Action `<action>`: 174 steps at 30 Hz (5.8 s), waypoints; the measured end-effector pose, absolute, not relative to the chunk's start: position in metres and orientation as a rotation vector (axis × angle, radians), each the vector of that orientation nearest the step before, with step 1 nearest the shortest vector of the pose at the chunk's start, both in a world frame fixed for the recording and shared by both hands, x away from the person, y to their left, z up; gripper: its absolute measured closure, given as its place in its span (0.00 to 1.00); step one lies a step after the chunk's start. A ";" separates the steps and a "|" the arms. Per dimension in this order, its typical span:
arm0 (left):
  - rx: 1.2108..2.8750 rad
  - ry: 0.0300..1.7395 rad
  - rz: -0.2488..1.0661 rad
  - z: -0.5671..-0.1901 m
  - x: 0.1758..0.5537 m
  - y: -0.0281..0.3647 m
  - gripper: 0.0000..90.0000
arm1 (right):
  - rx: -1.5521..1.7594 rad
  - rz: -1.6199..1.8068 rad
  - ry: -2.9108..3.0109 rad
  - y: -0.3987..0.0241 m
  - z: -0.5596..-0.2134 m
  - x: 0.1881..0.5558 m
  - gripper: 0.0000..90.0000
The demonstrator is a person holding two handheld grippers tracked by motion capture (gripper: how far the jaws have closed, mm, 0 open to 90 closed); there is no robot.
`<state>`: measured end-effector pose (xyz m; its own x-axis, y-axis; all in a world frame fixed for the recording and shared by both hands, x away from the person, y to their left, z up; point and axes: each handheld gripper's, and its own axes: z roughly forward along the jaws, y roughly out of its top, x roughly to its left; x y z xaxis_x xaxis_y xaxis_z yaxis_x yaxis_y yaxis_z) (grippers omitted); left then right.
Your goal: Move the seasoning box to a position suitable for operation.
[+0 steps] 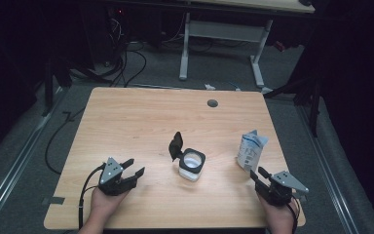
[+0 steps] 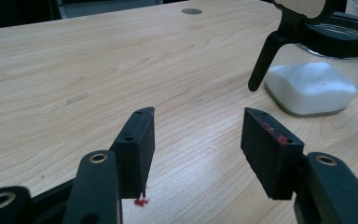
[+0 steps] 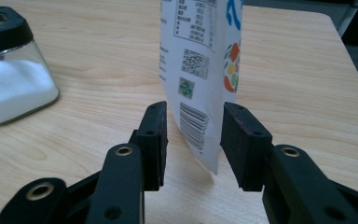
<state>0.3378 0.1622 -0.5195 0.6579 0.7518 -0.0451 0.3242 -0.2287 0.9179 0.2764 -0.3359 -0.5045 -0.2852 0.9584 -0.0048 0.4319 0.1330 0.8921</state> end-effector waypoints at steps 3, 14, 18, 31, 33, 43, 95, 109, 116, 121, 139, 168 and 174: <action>1.822 0.858 0.504 -0.519 0.338 0.162 0.50 | 1.333 1.103 1.817 -0.332 -0.505 0.276 0.68; 1.826 0.859 0.476 -0.520 0.339 0.161 0.52 | 1.289 1.107 1.875 -0.315 -0.509 0.281 0.67; 1.827 0.858 0.469 -0.520 0.339 0.159 0.52 | 1.268 1.107 1.904 -0.305 -0.511 0.284 0.65; 1.828 0.885 0.443 -0.519 0.341 0.158 0.50 | 1.203 1.090 1.978 -0.271 -0.507 0.304 0.68; 1.829 0.897 0.442 -0.519 0.343 0.158 0.49 | 1.212 1.079 1.983 -0.267 -0.503 0.311 0.70; 1.832 0.933 0.469 -0.519 0.343 0.155 0.45 | 1.203 1.100 1.978 -0.247 -0.496 0.331 0.77; 1.781 0.934 0.445 -0.471 0.375 0.066 1.00 | 1.092 1.148 2.082 -0.222 -0.516 0.322 1.00; 1.783 0.916 0.439 -0.472 0.375 0.062 1.00 | 1.048 1.155 2.122 -0.207 -0.518 0.319 1.00; 1.782 0.905 0.431 -0.473 0.374 0.058 1.00 | 1.042 1.154 2.119 -0.207 -0.518 0.319 1.00; 1.787 0.901 0.434 -0.473 0.373 0.055 1.00 | 1.042 1.153 2.117 -0.206 -0.518 0.319 1.00; 1.784 0.887 0.421 -0.476 0.370 0.048 1.00 | 1.042 1.144 2.117 -0.206 -0.518 0.319 1.00; 1.810 0.884 0.437 -0.495 0.352 0.056 0.99 | 1.069 1.154 2.091 -0.215 -0.515 0.319 1.00; 1.845 0.895 0.416 -0.509 0.349 0.056 1.00 | 1.083 1.149 2.092 -0.217 -0.516 0.319 1.00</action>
